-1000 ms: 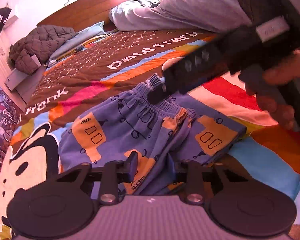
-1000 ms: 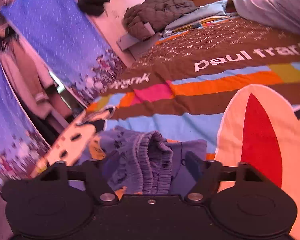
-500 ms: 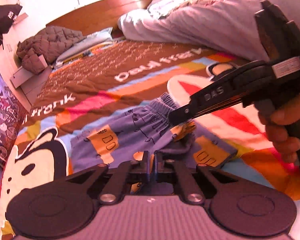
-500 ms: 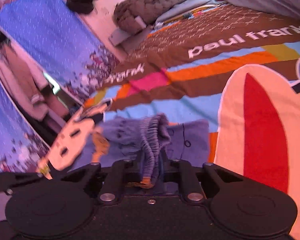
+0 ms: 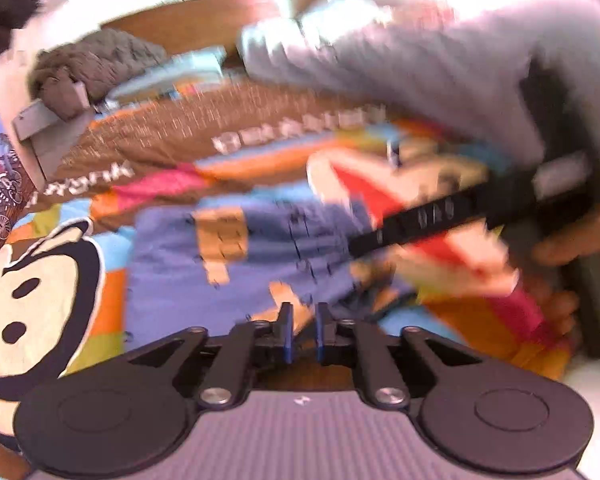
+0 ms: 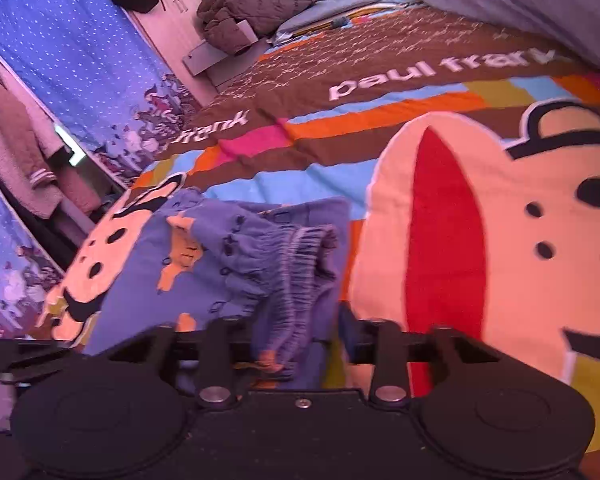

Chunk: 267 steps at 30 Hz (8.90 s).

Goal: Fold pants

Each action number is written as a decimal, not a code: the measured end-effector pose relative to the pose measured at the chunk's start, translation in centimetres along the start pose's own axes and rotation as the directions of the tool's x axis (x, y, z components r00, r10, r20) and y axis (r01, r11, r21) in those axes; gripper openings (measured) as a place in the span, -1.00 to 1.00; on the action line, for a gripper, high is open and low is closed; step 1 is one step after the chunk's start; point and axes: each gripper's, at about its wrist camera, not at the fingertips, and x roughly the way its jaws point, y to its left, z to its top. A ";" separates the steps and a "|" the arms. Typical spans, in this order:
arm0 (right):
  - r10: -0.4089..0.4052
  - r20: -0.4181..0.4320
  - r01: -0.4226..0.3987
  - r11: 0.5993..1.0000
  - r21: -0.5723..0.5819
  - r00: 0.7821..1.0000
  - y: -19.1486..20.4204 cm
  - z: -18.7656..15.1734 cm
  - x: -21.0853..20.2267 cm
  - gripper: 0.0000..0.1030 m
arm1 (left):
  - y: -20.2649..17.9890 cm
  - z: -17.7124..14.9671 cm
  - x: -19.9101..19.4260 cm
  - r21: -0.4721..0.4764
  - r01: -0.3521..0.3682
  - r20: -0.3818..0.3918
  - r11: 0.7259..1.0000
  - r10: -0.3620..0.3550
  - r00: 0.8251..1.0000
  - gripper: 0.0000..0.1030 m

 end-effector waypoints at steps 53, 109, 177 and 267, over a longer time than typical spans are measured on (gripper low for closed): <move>-0.040 -0.057 0.030 0.985 -0.170 0.998 0.9 -1.4 1.6 0.99 | 9.4 -1.2 4.6 -0.220 -0.299 -0.236 0.928 0.247 0.940 0.97; -0.030 0.150 0.020 0.998 0.067 0.988 4.3 -6.2 -6.9 0.99 | 11.2 -3.9 -3.2 -0.256 0.003 0.038 0.967 0.006 0.999 0.99; -0.161 0.283 0.273 0.865 -0.422 0.946 17.3 1.9 1.1 -0.65 | 17.8 -2.6 -5.1 -0.461 0.100 0.111 0.882 -0.055 0.992 -0.65; -0.216 0.499 0.333 0.929 -0.158 0.839 17.5 -16.9 -10.4 0.99 | 10.9 -12.8 -17.0 -0.443 -0.206 0.108 0.873 0.280 0.954 0.99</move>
